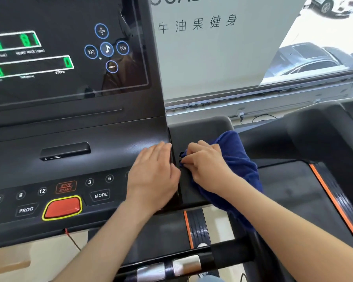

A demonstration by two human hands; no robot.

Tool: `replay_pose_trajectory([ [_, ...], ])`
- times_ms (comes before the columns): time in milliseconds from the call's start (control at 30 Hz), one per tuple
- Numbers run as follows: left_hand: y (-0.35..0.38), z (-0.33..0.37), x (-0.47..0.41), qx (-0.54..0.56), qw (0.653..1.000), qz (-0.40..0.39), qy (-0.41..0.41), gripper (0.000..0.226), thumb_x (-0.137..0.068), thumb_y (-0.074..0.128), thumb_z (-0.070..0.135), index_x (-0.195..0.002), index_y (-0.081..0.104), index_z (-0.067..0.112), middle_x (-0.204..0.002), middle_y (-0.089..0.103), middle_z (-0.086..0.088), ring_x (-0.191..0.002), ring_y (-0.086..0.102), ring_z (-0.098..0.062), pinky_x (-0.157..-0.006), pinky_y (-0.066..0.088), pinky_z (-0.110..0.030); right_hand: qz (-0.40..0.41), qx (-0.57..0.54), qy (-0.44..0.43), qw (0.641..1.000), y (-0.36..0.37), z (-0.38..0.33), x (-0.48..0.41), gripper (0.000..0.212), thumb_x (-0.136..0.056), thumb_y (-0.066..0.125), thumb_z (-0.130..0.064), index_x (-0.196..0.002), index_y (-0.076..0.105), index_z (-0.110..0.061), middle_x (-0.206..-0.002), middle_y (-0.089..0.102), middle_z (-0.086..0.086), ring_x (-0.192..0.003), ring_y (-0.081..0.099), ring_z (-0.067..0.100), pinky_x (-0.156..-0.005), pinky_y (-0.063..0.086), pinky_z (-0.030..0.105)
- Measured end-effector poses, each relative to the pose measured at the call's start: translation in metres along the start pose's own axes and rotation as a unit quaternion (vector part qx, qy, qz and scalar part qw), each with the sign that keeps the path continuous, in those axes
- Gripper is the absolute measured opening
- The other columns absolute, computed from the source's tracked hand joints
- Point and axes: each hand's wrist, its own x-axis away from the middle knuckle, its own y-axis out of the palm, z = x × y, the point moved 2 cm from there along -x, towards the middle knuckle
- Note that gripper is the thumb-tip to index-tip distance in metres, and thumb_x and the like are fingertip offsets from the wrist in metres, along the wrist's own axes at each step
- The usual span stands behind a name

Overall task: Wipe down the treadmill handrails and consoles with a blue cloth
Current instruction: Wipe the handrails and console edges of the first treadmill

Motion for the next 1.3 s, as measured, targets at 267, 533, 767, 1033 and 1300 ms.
replay_pose_trajectory([
  [267, 0.02, 0.005, 0.001, -0.073, 0.997, 0.028, 0.017, 0.048, -0.08, 0.032, 0.018, -0.105, 0.069, 0.0, -0.117, 0.067, -0.021, -0.107, 0.065, -0.034, -0.093, 0.051, -0.043, 0.085, 0.019, 0.022, 0.996, 0.002, 0.017, 0.015, 0.014, -0.086, 0.062, -0.03, -0.089, 0.076, -0.032, -0.086, 0.056, -0.009, -0.087, 0.049, 0.02, -0.071, 0.037, 0.037],
  [533, 0.026, 0.003, 0.007, -0.076, 0.994, 0.069, 0.026, 0.042, -0.09, 0.036, 0.021, -0.112, 0.066, 0.001, -0.124, 0.063, -0.019, -0.117, 0.061, -0.031, -0.097, 0.05, -0.04, 0.183, 0.037, 0.042, 0.981, 0.02, 0.015, 0.055, 0.027, -0.094, 0.051, -0.022, -0.111, 0.071, -0.016, -0.123, 0.064, 0.004, -0.119, 0.056, 0.024, -0.094, 0.047, 0.043],
  [767, 0.036, -0.002, 0.012, -0.085, 0.996, 0.021, 0.028, 0.055, -0.093, 0.029, 0.03, -0.133, 0.051, 0.0, -0.142, 0.047, -0.022, -0.135, 0.043, -0.032, -0.105, 0.043, -0.046, 0.089, 0.091, 0.068, 0.99, 0.044, -0.028, 0.031, 0.052, -0.098, 0.027, -0.033, -0.141, 0.048, -0.012, -0.149, 0.043, 0.006, -0.141, 0.036, 0.021, -0.113, 0.032, 0.05],
  [1033, 0.035, 0.003, 0.017, -0.1, 0.994, 0.029, 0.019, 0.056, -0.093, 0.031, 0.032, -0.135, 0.05, -0.001, -0.144, 0.045, -0.022, -0.135, 0.043, -0.033, -0.109, 0.038, -0.046, 0.11, 0.087, 0.197, 0.97, 0.009, 0.048, 0.038, 0.052, -0.095, 0.038, -0.025, -0.146, 0.038, -0.019, -0.154, 0.034, 0.008, -0.142, 0.031, 0.028, -0.112, 0.028, 0.05],
  [1300, 0.034, 0.004, 0.019, -0.064, 0.997, 0.043, 0.008, 0.055, -0.09, 0.035, 0.031, -0.132, 0.054, 0.001, -0.142, 0.048, -0.021, -0.133, 0.046, -0.031, -0.107, 0.041, -0.046, 0.069, 0.006, 0.043, 0.997, 0.026, -0.002, 0.034, 0.05, -0.098, 0.037, -0.027, -0.147, 0.04, -0.02, -0.15, 0.042, 0.0, -0.139, 0.037, 0.018, -0.113, 0.03, 0.036],
])
